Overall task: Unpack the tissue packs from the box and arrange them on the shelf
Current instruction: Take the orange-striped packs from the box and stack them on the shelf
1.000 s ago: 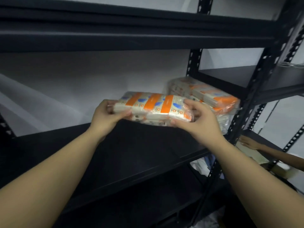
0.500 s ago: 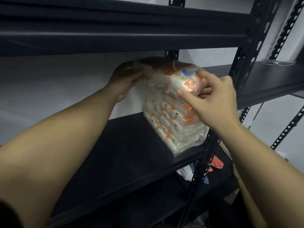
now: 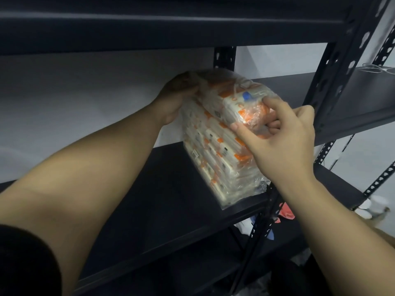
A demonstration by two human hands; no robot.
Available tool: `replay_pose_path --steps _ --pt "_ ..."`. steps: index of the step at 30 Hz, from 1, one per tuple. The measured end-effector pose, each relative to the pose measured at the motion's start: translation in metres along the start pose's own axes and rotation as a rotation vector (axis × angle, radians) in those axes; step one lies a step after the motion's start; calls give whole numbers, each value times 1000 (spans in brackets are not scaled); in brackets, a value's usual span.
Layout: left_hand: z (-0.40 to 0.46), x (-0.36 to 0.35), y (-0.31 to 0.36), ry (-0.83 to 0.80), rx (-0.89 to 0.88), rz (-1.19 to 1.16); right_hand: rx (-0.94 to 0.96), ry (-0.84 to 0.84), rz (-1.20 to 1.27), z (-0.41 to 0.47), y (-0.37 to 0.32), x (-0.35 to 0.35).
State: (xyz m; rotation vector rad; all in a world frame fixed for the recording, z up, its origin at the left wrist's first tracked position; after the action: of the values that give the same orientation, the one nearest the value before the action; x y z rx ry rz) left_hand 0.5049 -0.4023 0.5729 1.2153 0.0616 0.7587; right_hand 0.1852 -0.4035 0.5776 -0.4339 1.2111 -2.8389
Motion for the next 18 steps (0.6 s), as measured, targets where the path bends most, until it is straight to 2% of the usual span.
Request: replay_pose_path --steps 7,18 --pt "-6 -6 -13 18 79 42 -10 -38 -3 -6 9 -5" --pt "-25 -14 -20 -39 100 128 -16 -67 -178 -20 10 2"
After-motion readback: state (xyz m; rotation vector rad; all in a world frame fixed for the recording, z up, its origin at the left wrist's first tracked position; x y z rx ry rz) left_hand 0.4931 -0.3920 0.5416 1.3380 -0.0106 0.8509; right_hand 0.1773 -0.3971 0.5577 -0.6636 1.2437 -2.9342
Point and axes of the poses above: each hand's wrist, its own z-axis towards the middle knuckle, its own x-axis out of the back of the hand, y = z × x, the point moved 8 cm from there along z, towards the middle knuckle, and after that the axes turned 13 degrees about z, right-handed, at the moved point
